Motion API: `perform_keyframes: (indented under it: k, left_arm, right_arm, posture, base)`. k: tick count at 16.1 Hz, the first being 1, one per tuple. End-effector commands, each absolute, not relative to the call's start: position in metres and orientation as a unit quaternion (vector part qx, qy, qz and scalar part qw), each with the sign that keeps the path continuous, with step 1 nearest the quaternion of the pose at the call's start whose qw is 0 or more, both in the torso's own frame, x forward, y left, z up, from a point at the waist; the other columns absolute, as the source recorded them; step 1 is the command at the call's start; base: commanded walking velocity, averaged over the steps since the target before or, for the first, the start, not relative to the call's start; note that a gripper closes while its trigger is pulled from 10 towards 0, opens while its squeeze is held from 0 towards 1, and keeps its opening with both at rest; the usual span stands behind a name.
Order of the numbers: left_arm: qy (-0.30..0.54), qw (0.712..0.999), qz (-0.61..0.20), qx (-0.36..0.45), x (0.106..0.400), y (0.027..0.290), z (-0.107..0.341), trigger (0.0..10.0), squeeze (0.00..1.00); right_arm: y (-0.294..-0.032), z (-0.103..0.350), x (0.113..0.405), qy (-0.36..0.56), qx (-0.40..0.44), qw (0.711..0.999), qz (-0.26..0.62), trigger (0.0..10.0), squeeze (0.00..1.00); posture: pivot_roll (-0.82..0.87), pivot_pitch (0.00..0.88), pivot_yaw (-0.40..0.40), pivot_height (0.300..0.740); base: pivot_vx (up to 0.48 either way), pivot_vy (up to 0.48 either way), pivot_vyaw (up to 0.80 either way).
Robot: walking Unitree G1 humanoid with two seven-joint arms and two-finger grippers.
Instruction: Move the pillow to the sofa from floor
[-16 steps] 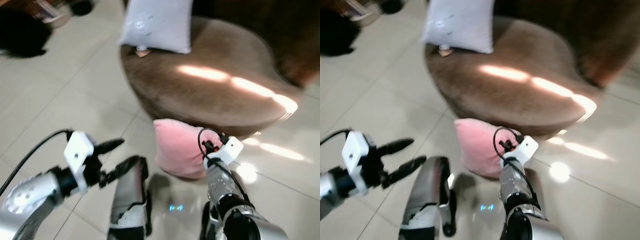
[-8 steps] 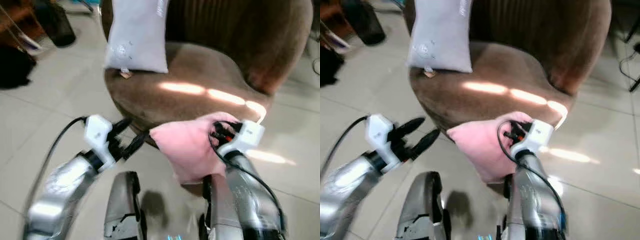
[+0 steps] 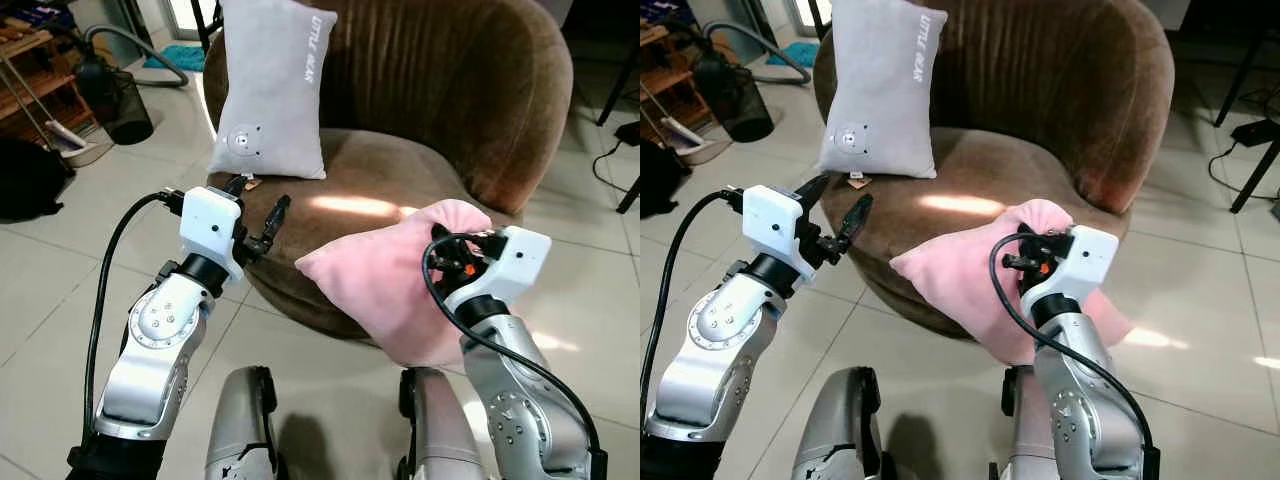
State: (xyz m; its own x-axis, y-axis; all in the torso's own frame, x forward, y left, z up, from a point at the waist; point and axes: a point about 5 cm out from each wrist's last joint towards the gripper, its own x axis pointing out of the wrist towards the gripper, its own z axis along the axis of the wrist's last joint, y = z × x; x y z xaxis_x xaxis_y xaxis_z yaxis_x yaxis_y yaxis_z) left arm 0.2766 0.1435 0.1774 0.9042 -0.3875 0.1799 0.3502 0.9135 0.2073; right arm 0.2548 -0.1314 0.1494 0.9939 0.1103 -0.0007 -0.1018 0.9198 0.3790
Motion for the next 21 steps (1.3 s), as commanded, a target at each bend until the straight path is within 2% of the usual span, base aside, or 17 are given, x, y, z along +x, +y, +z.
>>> perform_keyframes:
  k: [1, 7, 16, 21]
  left_arm:
    - [-0.085, 0.975, -0.187, 0.085, 0.275, 0.145, 0.168, 10.0, 0.00]
    - [-0.078, 0.975, -0.192, 0.079, 0.280, 0.138, 0.161, 10.0, 0.00]
    - [-0.076, 0.974, -0.196, 0.081, 0.290, 0.137, 0.158, 10.0, 0.00]
    - [-0.070, 0.972, -0.205, 0.087, 0.291, 0.138, 0.155, 10.0, 0.00]
  right_arm:
    - [-0.124, 0.165, 0.257, -0.012, 0.181, 0.980, 0.077, 10.0, 0.00]
    - [-0.140, 0.169, 0.272, -0.030, 0.172, 0.985, 0.006, 10.0, 0.00]
    - [-0.142, 0.184, 0.283, -0.068, 0.155, 0.985, -0.017, 10.0, 0.00]
    - [-0.145, 0.163, 0.280, -0.020, 0.141, 0.989, -0.039, 10.0, 0.00]
  posture:
    - [-0.04, 0.000, 0.067, 0.601]
    - [-0.05, 0.000, 0.071, 0.656]
    - [-0.06, 0.000, 0.079, 0.740]
    - [-0.07, 0.000, 0.085, 0.740]
  base:
    - [0.000, 0.000, 0.00]
    - [0.000, 0.000, 0.00]
    - [0.000, 0.000, 0.00]
    - [0.000, 0.000, 0.00]
